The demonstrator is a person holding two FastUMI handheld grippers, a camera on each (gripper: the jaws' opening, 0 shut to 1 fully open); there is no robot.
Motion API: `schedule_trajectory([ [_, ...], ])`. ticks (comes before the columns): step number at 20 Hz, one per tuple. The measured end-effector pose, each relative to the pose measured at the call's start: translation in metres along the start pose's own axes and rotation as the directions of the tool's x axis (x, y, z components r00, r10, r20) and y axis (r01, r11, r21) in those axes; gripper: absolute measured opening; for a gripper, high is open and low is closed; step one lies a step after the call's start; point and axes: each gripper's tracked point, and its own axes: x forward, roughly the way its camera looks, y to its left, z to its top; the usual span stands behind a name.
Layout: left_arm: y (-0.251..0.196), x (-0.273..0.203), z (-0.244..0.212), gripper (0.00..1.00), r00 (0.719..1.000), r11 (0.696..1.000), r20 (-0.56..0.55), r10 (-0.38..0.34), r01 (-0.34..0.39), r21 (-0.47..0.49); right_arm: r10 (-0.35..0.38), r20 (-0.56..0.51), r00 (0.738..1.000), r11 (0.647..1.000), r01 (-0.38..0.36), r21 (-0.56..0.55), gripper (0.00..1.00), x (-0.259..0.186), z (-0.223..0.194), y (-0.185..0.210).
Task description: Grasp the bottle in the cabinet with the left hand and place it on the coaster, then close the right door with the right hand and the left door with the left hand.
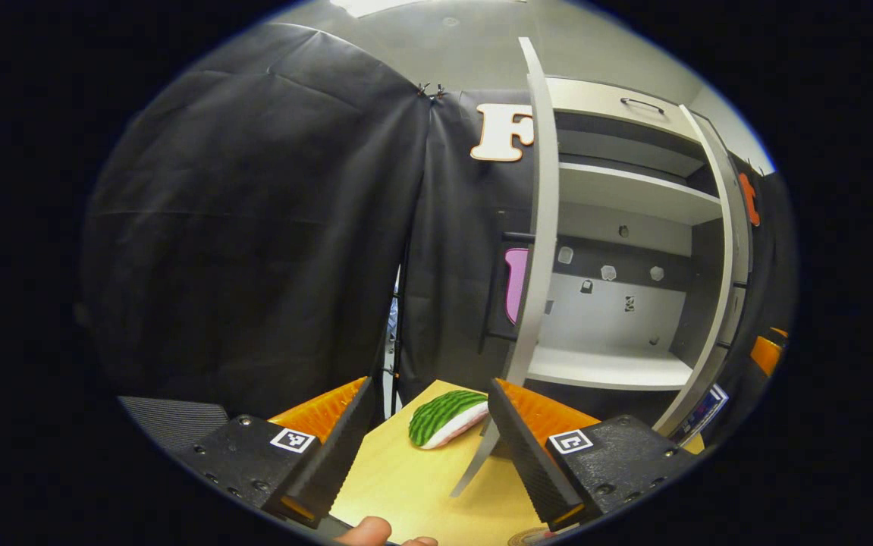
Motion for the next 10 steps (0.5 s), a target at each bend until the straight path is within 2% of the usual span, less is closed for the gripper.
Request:
schedule_trajectory([
  [10,0.012,0.041,0.007,0.96,1.0,1.0,-0.001,-0.012,0.012,0.019,-0.039,-0.017,0.999,0.999,0.039,-0.003,0.95,-0.003,-0.011,0.016],
])
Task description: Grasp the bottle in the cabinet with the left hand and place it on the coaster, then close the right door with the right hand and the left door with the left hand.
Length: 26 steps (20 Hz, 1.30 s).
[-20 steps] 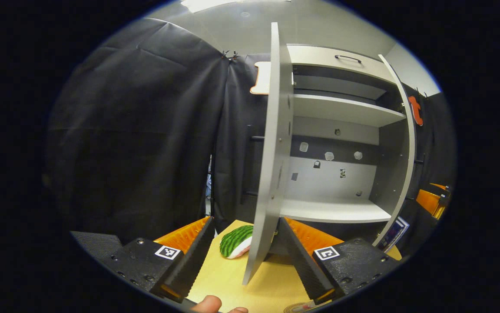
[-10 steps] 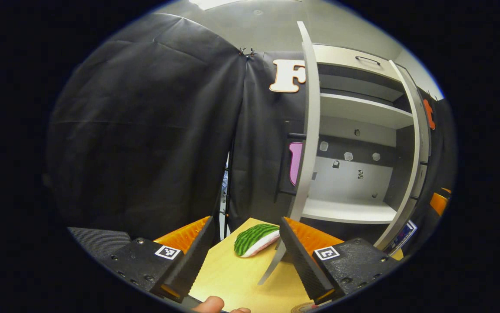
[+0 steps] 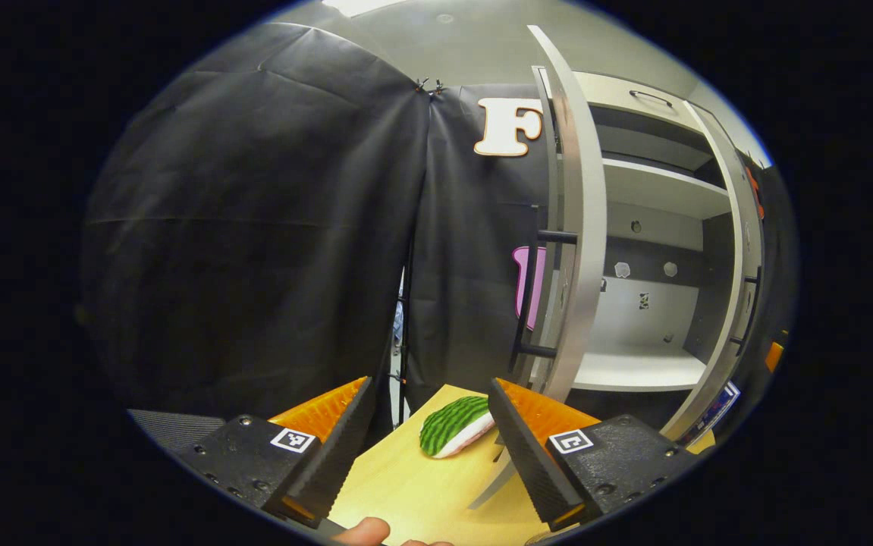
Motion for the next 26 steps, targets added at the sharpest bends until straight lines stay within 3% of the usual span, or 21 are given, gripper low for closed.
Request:
schedule_trajectory([
  [13,0.002,0.036,-0.001,0.96,0.997,0.997,-0.013,-0.071,0.071,-0.007,-0.008,-0.039,0.999,1.0,0.009,0.007,0.95,0.02,-0.016,0.033],
  [15,-0.004,0.038,0.007,0.92,0.995,0.995,0.008,-0.099,0.099,-0.003,-0.012,-0.043,0.999,1.0,0.013,0.009,0.95,0.021,-0.019,0.035],
  [18,-0.009,0.04,0.012,0.96,0.992,0.993,0.027,-0.121,0.12,0.021,-0.018,-0.049,0.999,1.0,0.019,0.017,0.96,0.023,-0.021,0.035],
  [20,-0.012,0.04,0.012,0.91,0.991,0.99,0.029,-0.13,0.129,0.052,-0.019,-0.051,0.999,1.0,0.02,0.024,0.96,0.023,-0.022,0.035],
  [21,-0.014,0.04,0.012,0.96,0.99,0.989,0.028,-0.137,0.135,0.066,-0.017,-0.052,0.999,0.999,0.018,0.027,0.95,0.023,-0.023,0.036],
  [24,-0.015,0.04,0.013,0.94,0.989,0.987,0.029,-0.145,0.143,0.076,-0.008,-0.054,0.998,0.999,0.01,0.03,0.96,0.024,-0.026,0.04],
  [25,-0.015,0.039,0.013,0.89,0.989,0.987,0.029,-0.144,0.142,0.068,-0.004,-0.057,0.998,1.0,0.006,0.029,0.96,0.024,-0.026,0.042],
  [26,-0.015,0.038,0.012,0.94,0.989,0.988,0.027,-0.144,0.142,0.057,0.001,-0.059,0.998,1.0,0.001,0.028,0.96,0.024,-0.027,0.043],
])
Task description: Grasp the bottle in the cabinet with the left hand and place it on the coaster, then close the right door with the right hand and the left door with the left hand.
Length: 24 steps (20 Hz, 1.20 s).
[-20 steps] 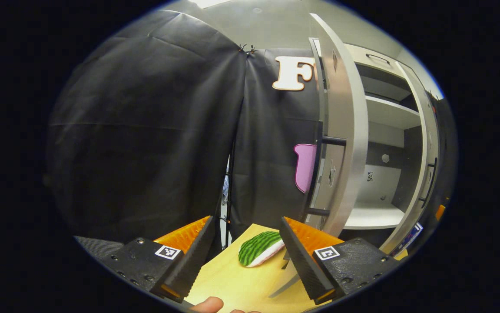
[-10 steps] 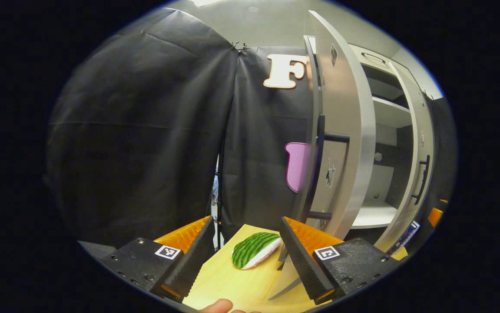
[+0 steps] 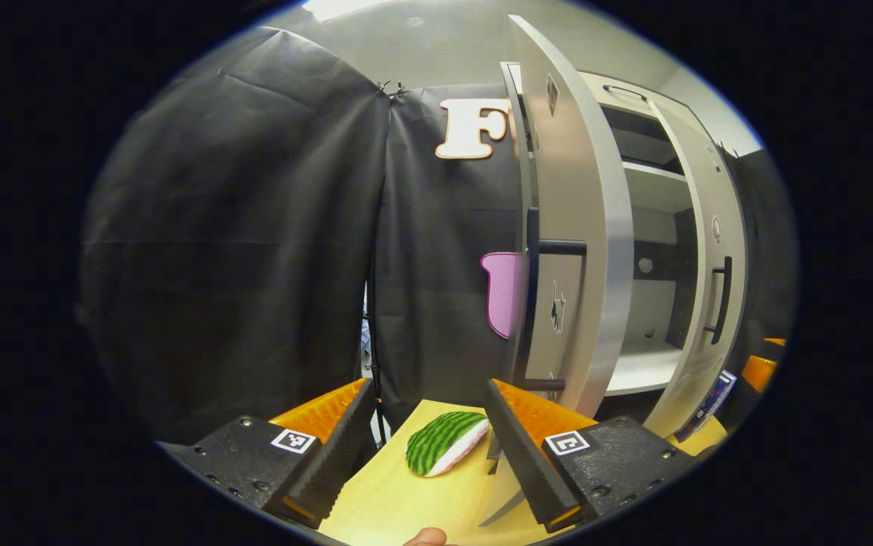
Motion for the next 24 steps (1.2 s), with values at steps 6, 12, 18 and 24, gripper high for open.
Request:
schedule_trajectory([
  [6,-0.014,-0.003,-0.001,0.92,0.999,0.999,0.002,-0.045,0.046,-0.024,0.023,-0.003,1.0,1.0,-0.023,-0.005,0.96,-0.001,-0.002,0.004],
  [12,-0.032,-0.008,-0.002,0.92,0.996,0.995,-0.001,-0.091,0.09,-0.041,0.022,0.001,1.0,1.0,-0.022,-0.01,0.96,-0.003,0.001,-0.002],
  [18,-0.04,-0.01,-0.003,0.92,0.993,0.992,-0.007,-0.12,0.119,-0.03,0.011,-0.002,1.0,1.0,-0.011,-0.004,0.93,-0.008,0.0,-0.007],
  [24,-0.066,-0.014,-0.004,0.92,0.981,0.981,-0.01,-0.193,0.193,-0.03,-0.004,-0.001,1.0,1.0,0.004,-0.011,0.96,-0.015,-0.001,-0.012],
])
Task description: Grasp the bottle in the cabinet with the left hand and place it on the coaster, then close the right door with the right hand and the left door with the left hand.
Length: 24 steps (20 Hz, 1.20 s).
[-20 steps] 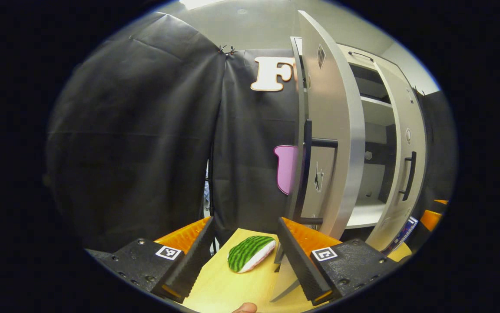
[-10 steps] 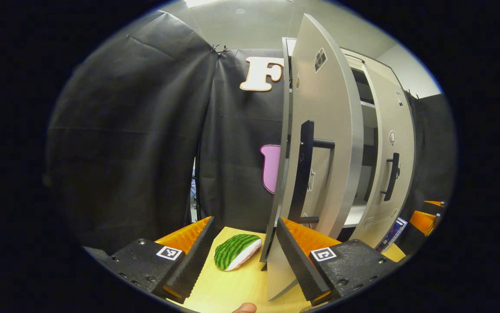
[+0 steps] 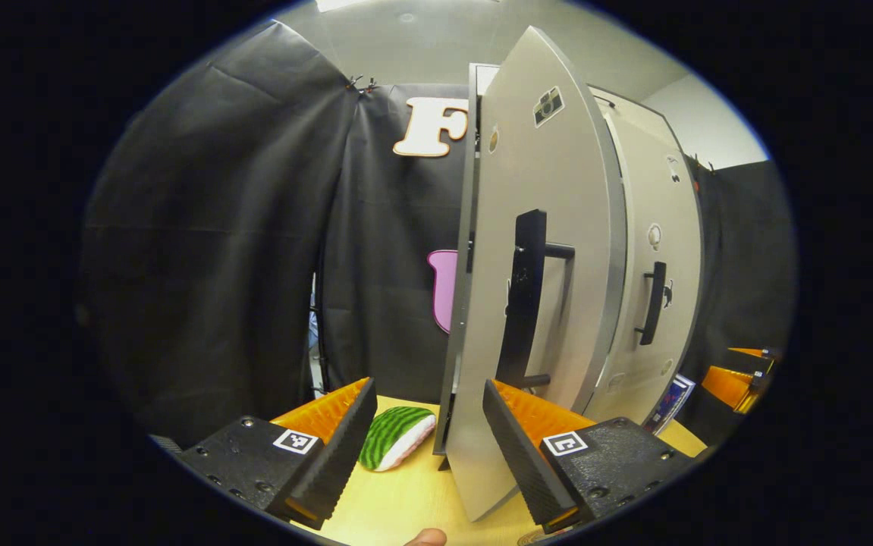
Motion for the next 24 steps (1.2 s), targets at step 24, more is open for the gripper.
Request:
schedule_trajectory([
  [24,-0.056,0.013,-0.002,0.92,0.988,0.988,-0.015,-0.155,0.155,0.0,-0.063,0.006,0.998,0.998,0.063,0.011,0.96,-0.009,-0.002,-0.035],
])
